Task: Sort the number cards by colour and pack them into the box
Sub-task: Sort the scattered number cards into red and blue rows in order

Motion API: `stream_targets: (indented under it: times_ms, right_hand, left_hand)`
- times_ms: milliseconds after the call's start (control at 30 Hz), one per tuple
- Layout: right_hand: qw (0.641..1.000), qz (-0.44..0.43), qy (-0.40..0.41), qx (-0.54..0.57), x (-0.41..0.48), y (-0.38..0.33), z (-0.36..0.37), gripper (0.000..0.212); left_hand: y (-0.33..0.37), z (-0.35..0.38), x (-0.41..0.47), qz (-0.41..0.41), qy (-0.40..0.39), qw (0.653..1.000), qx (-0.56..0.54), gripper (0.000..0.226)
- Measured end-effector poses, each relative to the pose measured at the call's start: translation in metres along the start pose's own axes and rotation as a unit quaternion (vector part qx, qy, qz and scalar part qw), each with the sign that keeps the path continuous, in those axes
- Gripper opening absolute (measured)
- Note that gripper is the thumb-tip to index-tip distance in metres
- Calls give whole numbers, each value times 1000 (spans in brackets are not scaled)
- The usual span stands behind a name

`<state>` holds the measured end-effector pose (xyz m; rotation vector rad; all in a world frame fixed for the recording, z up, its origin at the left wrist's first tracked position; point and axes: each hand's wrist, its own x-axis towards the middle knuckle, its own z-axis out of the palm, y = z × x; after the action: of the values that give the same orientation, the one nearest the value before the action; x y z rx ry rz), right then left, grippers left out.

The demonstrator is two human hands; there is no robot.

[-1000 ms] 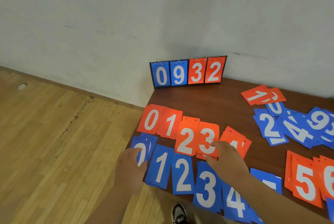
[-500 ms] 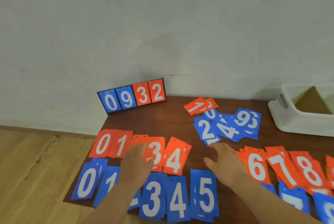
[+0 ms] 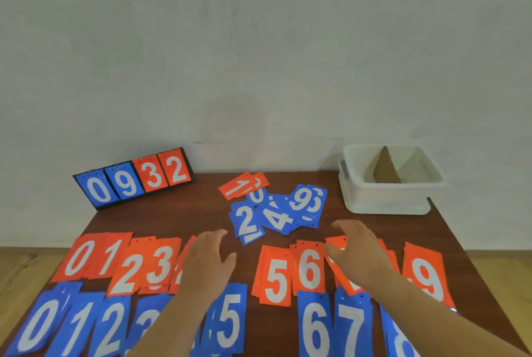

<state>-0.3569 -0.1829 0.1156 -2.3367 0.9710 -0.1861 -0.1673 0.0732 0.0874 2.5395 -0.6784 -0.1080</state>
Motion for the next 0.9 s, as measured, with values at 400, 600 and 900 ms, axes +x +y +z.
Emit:
stream_targets:
  times_ms: [400,600,900]
  right_hand:
    - [997,29,-68,23,78,9,25,61]
    - [993,68,-93,4,163,6,49,49]
    - [981,121,-136,-69,292,13,109,54]
  left_hand:
    - [-13,16,61,-52,-28,998,34,55]
    - [-26,44,145,-80,-72,993,48,57]
    - [-40,110,301,-50,-126,986,94,54]
